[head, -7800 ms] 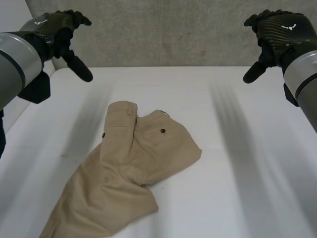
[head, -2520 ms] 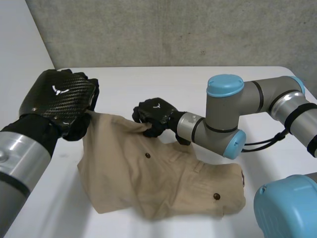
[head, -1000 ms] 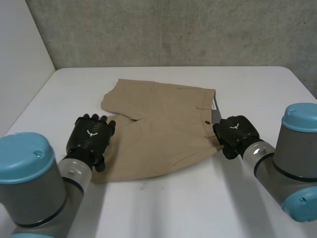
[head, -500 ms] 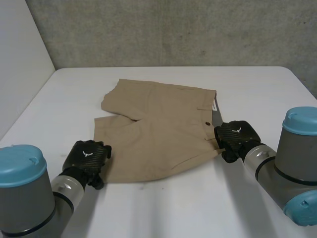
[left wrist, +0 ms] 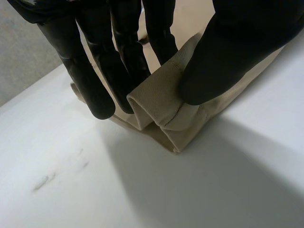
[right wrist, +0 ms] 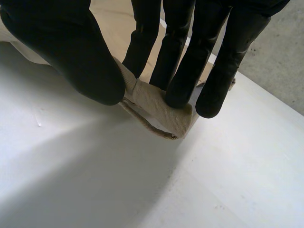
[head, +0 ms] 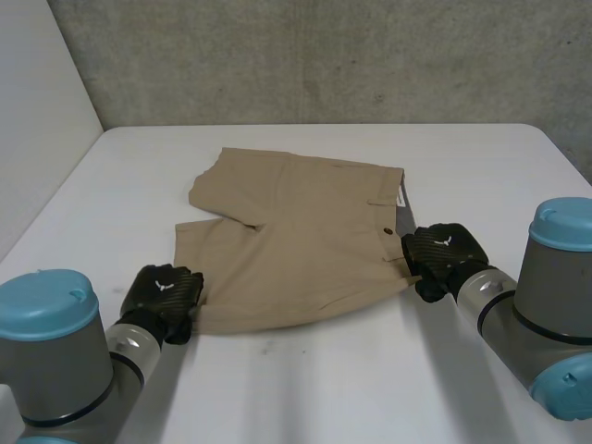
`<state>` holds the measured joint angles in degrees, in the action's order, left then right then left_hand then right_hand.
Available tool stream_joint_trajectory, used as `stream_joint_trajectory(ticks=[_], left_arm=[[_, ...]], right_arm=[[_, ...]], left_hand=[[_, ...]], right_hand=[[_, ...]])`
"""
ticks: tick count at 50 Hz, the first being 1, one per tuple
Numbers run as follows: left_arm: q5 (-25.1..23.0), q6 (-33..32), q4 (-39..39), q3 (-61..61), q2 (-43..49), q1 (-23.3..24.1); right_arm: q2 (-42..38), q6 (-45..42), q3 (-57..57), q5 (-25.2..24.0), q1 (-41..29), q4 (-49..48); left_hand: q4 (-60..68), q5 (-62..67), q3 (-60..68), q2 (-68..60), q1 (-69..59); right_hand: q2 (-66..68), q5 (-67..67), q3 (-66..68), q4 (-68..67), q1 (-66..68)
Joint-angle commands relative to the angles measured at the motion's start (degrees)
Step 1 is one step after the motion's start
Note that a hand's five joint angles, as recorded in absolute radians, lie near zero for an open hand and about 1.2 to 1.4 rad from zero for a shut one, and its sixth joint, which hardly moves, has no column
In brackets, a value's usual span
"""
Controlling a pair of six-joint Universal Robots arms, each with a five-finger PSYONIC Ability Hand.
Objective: Fold the shorts.
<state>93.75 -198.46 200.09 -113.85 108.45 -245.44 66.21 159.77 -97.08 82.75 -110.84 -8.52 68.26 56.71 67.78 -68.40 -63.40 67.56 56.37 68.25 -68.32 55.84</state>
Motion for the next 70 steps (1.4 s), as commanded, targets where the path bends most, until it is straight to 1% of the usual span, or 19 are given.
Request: stream_joint_trajectory(ticks=[1,7,12,15,20,26,29,35,38,43,48,54,55,56,57,58,59,63,70], left_arm=[[-0.4,-0.2,-2.2,-1.2,-6.2,0.1],[-0.9,-3.9,-14.7,-1.6,-14.2,0.8],[-2.3,-8.6,-31.7,-1.6,-21.2,1.4],[-5.8,-9.7,-40.8,-1.6,-24.6,2.0],[-11.7,-10.2,-47.2,-0.8,-25.7,1.4],[-12.5,-10.2,-37.7,6.1,-18.8,-0.9],[-11.6,-10.2,-33.3,10.9,-13.6,-0.8],[-4.8,-10.2,-25.1,28.5,0.9,-0.1],[-0.6,-10.4,-22.4,39.3,9.9,1.4],[2.9,-13.3,-20.6,56.7,24.4,2.2],[3.2,-20.8,-19.3,70.6,36.0,2.9],[3.3,-25.9,-9.9,79.6,45.6,3.4],[3.3,-26.0,-8.2,79.7,46.1,3.5],[3.4,-26.0,-6.6,79.7,46.2,3.5],[3.6,-25.9,-3.3,79.5,46.5,3.5],[3.8,-25.8,-2.1,79.3,46.5,3.5],[4.0,-25.7,-0.1,78.7,46.3,3.8],[3.4,-25.1,1.3,74.1,44.8,5.4],[3.4,-24.1,1.3,61.8,34.6,6.1]], right_arm=[[2.7,-6.2,1.0,-0.2,-0.3,3.8],[7.0,-19.1,1.0,-0.1,0.4,14.3],[10.2,-28.5,-0.7,0.4,0.5,25.7],[14.2,-35.0,-4.7,-0.2,1.1,34.7],[19.3,-43.0,-8.1,-1.6,5.4,41.7],[19.4,-40.9,-3.0,-5.3,7.9,37.9],[13.6,-35.0,1.9,-5.6,7.5,34.4],[2.4,-27.1,13.4,-1.9,5.2,28.9],[-2.7,-25.3,19.7,3.1,2.4,25.4],[-12.0,-26.3,28.2,9.7,-1.0,14.0],[-18.9,-30.1,31.4,10.1,-1.6,-0.9],[-26.9,-37.7,33.9,10.1,-1.8,-19.0],[-27.8,-38.2,34.4,10.2,-1.9,-20.4],[-28.6,-38.7,34.8,10.4,-1.9,-21.6],[-29.2,-38.8,35.1,10.6,-2.0,-22.4],[-29.6,-38.5,35.5,11.3,-2.1,-22.9],[-29.6,-38.1,35.4,11.7,-2.2,-22.8],[-26.1,-34.1,32.6,12.4,-2.3,-22.4],[-10.7,-17.2,20.4,9.5,-1.4,-15.2]], left_hand=[[11.7,13.3,12.2,-11.6,-16.6],[11.7,13.3,12.2,-11.6,-16.6],[11.7,13.3,12.2,-11.6,-16.6],[11.7,13.3,12.2,-11.6,-16.6],[11.7,13.3,12.2,-11.6,-16.6],[11.7,13.3,12.2,-11.6,-16.6],[11.7,13.3,12.2,-11.6,-16.6],[11.7,13.3,12.2,-11.6,-16.6],[11.7,13.3,12.2,-11.6,-16.6],[11.7,13.3,12.2,-11.6,-16.6],[11.7,13.3,12.2,-11.6,-16.6],[11.7,13.3,12.2,-11.6,-16.6],[10.6,12.1,11.1,-10.5,-15.5],[-0.6,1.0,-0.1,0.7,-4.3],[-32.3,-30.8,-31.8,32.5,27.5],[-49.1,-47.6,-48.7,49.3,44.3],[-58.3,-56.7,-57.8,58.4,53.4],[-58.3,-56.7,-57.8,58.4,53.4],[-58.3,-56.7,-57.8,58.4,53.4]], right_hand=[[12.4,13.6,11.7,-11.7,24.2],[12.4,13.6,11.7,-11.7,24.2],[12.4,13.6,11.7,-11.7,24.2],[12.4,13.6,11.7,-11.7,24.2],[12.4,13.6,11.7,-11.7,24.2],[12.4,13.6,11.7,-11.7,24.2],[12.4,13.6,11.7,-11.7,24.2],[12.4,13.6,11.7,-11.7,24.2],[12.4,13.6,11.7,-11.7,24.2],[12.4,13.6,11.7,-11.7,24.2],[12.4,13.6,11.7,-11.7,24.2],[12.4,13.6,11.7,-11.7,24.2],[3.0,4.2,2.3,-2.2,14.7],[-8.9,-7.7,-9.6,9.7,2.8],[-20.9,-19.7,-21.5,21.6,-9.1],[-49.5,-48.3,-50.1,50.2,-37.7],[-57.6,-56.4,-58.3,58.3,-45.8],[-57.6,-56.4,-58.3,58.3,-45.8],[-57.6,-56.4,-58.3,58.3,-45.8]])
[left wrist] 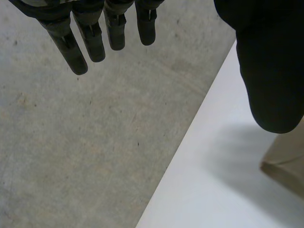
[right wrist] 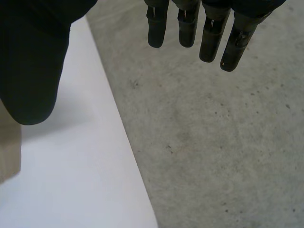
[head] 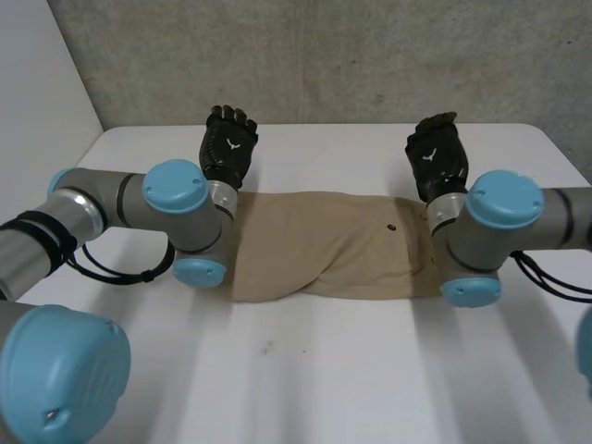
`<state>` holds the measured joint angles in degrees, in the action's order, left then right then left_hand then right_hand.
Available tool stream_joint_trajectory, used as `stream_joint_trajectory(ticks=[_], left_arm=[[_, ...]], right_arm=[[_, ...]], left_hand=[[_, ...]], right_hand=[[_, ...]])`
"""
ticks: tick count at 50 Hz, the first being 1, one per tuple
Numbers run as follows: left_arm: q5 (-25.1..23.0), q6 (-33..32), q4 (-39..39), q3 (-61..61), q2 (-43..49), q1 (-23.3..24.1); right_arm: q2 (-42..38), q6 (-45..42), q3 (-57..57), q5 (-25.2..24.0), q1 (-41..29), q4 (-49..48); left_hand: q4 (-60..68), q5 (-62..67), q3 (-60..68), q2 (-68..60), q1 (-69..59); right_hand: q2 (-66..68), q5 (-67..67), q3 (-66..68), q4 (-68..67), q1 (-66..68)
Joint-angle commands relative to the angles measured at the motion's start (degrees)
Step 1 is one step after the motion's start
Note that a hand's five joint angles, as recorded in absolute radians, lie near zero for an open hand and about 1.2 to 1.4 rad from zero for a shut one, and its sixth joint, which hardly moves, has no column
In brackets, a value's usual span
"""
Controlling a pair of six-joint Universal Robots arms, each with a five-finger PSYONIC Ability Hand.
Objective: Fold the shorts.
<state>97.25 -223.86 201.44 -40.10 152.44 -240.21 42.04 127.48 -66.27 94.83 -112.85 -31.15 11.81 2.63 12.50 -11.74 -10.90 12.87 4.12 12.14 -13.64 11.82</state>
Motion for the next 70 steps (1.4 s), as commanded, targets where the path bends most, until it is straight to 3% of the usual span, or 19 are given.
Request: stream_joint_trajectory(ticks=[1,6,10,14,20,31,34,36,44,53,56,67,70], left_arm=[[-0.2,2.3,-0.1,-16.1,-12.6,0.8],[-0.4,8.3,-0.2,-28.9,-22.2,0.6],[-0.6,15.8,-0.2,-38.5,-28.8,0.5],[-1.7,23.4,-0.2,-45.5,-33.1,0.4],[-2.2,29.4,0.3,-51.4,-34.9,0.3],[-1.9,29.2,4.1,-52.3,-34.3,0.1],[-1.9,29.2,4.3,-52.5,-34.2,-0.1],[-1.9,29.2,4.3,-52.6,-34.2,-0.2],[-1.8,29.2,4.1,-53.1,-34.7,-0.2],[-1.8,29.4,3.9,-51.8,-39.6,-0.1],[-1.9,29.5,3.9,-50.0,-41.7,0.0],[-1.3,30.9,-0.2,-40.0,-43.8,2.0],[-1.1,32.1,-1.7,-39.1,-43.3,2.2]], right_arm=[[14.8,16.9,-11.5,-3.5,0.7,9.2],[19.9,28.0,-18.0,-11.7,5.4,22.0],[21.9,32.1,-22.8,-16.9,8.4,26.5],[22.2,32.6,-26.8,-19.7,10.4,25.9],[21.2,32.6,-29.8,-19.8,11.9,19.8],[17.2,32.3,-31.8,-19.2,12.1,10.1],[16.7,32.0,-31.6,-18.5,12.3,10.1],[16.9,31.5,-31.6,-17.8,12.7,10.2],[21.0,25.2,-31.0,-16.4,16.0,15.8],[24.9,2.9,-28.1,-13.8,20.2,22.0],[25.2,-0.9,-26.6,-12.8,18.5,22.0],[22.1,-3.4,-16.5,-13.4,-3.9,19.4],[19.8,-3.4,-15.8,-15.6,-11.9,17.0]], left_hand=[[-1.8,-2.6,-2.5,1.7,0.9],[-1.8,-2.6,-2.5,1.7,0.9],[-1.8,-2.6,-2.5,1.7,0.9],[-1.8,-2.6,-2.5,1.7,0.9],[-1.8,-2.6,-2.5,1.7,0.9],[-1.8,-2.6,-2.5,1.7,0.9],[-1.6,-2.4,-2.3,1.5,0.7],[-1.6,-2.4,-2.3,1.5,0.7],[-1.6,-2.4,-2.3,1.5,0.7],[-1.6,-2.4,-2.3,1.5,0.7],[-1.6,-2.4,-2.3,1.5,0.7],[-1.8,-2.6,-2.5,1.7,0.9],[-1.8,-2.6,-2.5,1.7,0.9]], right_hand=[[-2.9,-4.1,-2.1,3.6,-1.8],[-2.9,-4.1,-2.1,3.6,-1.8],[-2.7,-3.9,-1.9,3.4,-1.6],[10.4,9.2,11.2,-9.7,11.5],[19.2,18.0,20.0,-18.5,20.3],[45.6,44.4,46.4,-44.9,46.7],[66.4,65.2,67.2,-65.7,67.5],[67.1,65.9,67.9,-66.4,68.2],[67.1,65.9,67.9,-66.4,68.2],[67.1,65.9,67.9,-66.4,68.2],[67.1,65.9,67.9,-66.4,68.2],[67.1,65.9,67.9,-66.4,68.2],[67.1,65.9,67.9,-66.4,68.2]])
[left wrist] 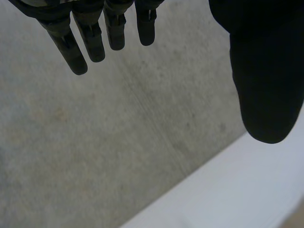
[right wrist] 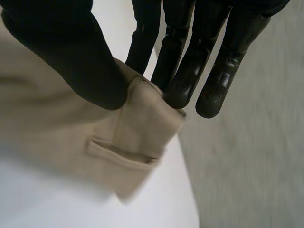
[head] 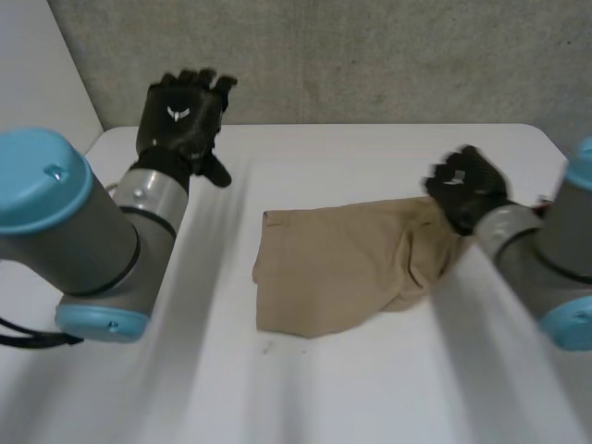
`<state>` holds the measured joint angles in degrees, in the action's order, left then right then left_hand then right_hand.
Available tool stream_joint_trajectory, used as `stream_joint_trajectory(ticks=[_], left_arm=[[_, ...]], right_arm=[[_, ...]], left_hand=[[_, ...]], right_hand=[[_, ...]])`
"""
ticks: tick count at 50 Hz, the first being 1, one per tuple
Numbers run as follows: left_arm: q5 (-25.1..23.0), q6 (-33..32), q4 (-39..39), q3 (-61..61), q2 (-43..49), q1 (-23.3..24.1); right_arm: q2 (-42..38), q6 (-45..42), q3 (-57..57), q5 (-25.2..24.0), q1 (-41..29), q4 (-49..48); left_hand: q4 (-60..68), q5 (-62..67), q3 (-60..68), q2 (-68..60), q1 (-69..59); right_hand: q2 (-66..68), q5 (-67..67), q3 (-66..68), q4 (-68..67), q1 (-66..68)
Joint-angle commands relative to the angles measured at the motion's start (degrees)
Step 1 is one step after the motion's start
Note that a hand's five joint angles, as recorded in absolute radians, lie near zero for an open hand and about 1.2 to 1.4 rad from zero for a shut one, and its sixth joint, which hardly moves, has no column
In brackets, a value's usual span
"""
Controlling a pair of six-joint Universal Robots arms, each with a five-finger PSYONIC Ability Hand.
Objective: Fold the shorts.
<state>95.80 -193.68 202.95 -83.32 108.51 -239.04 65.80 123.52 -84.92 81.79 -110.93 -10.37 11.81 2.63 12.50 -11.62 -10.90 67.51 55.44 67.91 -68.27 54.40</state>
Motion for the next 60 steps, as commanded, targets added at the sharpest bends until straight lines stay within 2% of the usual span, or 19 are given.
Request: stream_joint_trajectory(ticks=[1,3,6,8,9,10,11,13,16,21,25,28,35,40,46,49,54,57,60], left_arm=[[0.8,2.9,-4.1,4.3,0.8,1.0],[1.0,3.6,-4.6,4.2,1.0,1.0],[1.0,4.1,-4.8,4.3,1.4,0.9],[1.0,4.1,-4.8,4.4,1.6,0.7],[1.0,4.2,-4.8,4.5,1.7,0.6],[1.0,4.1,-4.8,4.5,1.8,0.6],[1.0,4.1,-4.8,4.5,2.0,0.6],[1.0,4.1,-4.8,4.6,2.5,0.5],[1.1,4.1,-4.8,4.7,3.0,0.5],[1.1,4.2,-5.0,4.8,3.8,0.6],[1.1,4.2,-5.6,4.8,4.9,1.1],[1.0,4.3,-7.0,4.9,6.4,1.8],[1.1,4.3,-12.3,6.9,13.7,5.7],[1.4,4.3,-17.9,9.8,20.5,6.3],[2.3,4.4,-26.1,13.7,25.7,6.1],[2.2,4.5,-26.7,14.1,25.8,5.6],[1.7,4.3,-26.9,14.0,25.3,5.7],[1.3,4.1,-27.2,14.0,24.6,5.8],[1.2,4.0,-27.3,14.0,23.3,5.7]], right_arm=[[-4.5,0.7,2.8,-3.8,-15.4,-4.2],[-6.0,1.3,2.1,-7.3,-18.7,-5.4],[-8.1,2.5,1.4,-12.9,-19.8,-5.6],[-8.8,3.8,1.2,-14.9,-19.9,-5.5],[-9.1,4.8,1.2,-15.9,-19.9,-5.4],[-9.3,6.9,1.2,-17.0,-19.9,-5.2],[-9.2,8.1,1.2,-17.4,-19.9,-5.2],[-8.4,12.6,1.3,-17.5,-19.6,-5.5],[-6.7,19.1,2.3,-17.2,-18.7,-5.5],[-1.9,37.1,5.0,-13.5,-11.2,-4.5],[-2.3,47.0,7.0,-12.0,-8.4,-2.0],[-4.2,49.7,9.5,-11.9,-6.9,1.0],[-12.7,50.2,18.5,-11.7,-5.7,10.4],[-19.9,49.9,24.1,-11.2,-5.5,18.3],[-22.6,48.2,25.0,-10.3,-5.2,21.8],[-22.6,43.6,24.8,-7.8,-5.1,22.1],[-22.3,30.6,23.7,-0.1,-5.1,21.7],[-21.9,28.1,23.6,2.1,-5.1,21.6],[-20.6,29.1,23.3,1.9,-5.6,21.5]], left_hand=[[-1.8,-2.6,-2.5,1.6,0.9],[-1.8,-2.6,-2.5,1.6,0.9],[-1.8,-2.6,-2.5,1.6,0.9],[-1.8,-2.6,-2.5,1.6,0.9],[-1.8,-2.6,-2.5,1.6,0.9],[-1.8,-2.6,-2.5,1.6,0.9],[-1.8,-2.6,-2.5,1.6,0.9],[-1.8,-2.6,-2.5,1.6,0.9],[-1.8,-2.6,-2.5,1.6,0.9],[-1.8,-2.6,-2.5,1.6,0.9],[-1.8,-2.6,-2.5,1.6,0.9],[-1.8,-2.6,-2.5,1.6,0.9],[-1.6,-2.4,-2.3,1.4,0.7],[-1.8,-2.6,-2.5,1.6,0.9],[-1.8,-2.6,-2.5,1.6,0.9],[-1.8,-2.6,-2.5,1.6,0.9],[-1.6,-2.4,-2.3,1.4,0.7],[-1.6,-2.4,-2.3,1.4,0.7],[-1.6,-2.4,-2.3,1.4,0.7]], right_hand=[[12.5,14.6,12.1,-11.7,25.6],[12.5,14.6,12.1,-11.7,25.6],[12.5,14.6,12.1,-11.7,25.6],[12.5,14.6,12.1,-11.7,25.6],[3.7,5.8,3.3,-3.0,16.8],[-21.7,-19.6,-22.1,22.4,-8.6],[-36.6,-34.5,-37.0,37.3,-23.5],[-57.5,-55.4,-57.9,58.3,-44.4],[-57.5,-55.4,-57.9,58.3,-44.4],[-57.5,-55.4,-57.9,58.3,-44.4],[-57.5,-55.4,-57.9,58.3,-44.4],[-57.5,-55.4,-57.9,58.3,-44.4],[-57.5,-55.4,-57.9,58.3,-44.4],[-57.5,-55.4,-57.9,58.3,-44.4],[-57.5,-55.4,-57.9,58.3,-44.4],[-57.5,-55.4,-57.9,58.3,-44.4],[-57.5,-55.4,-57.9,58.3,-44.4],[-57.5,-55.4,-57.9,58.3,-44.4],[-57.5,-55.4,-57.9,58.3,-44.4]])
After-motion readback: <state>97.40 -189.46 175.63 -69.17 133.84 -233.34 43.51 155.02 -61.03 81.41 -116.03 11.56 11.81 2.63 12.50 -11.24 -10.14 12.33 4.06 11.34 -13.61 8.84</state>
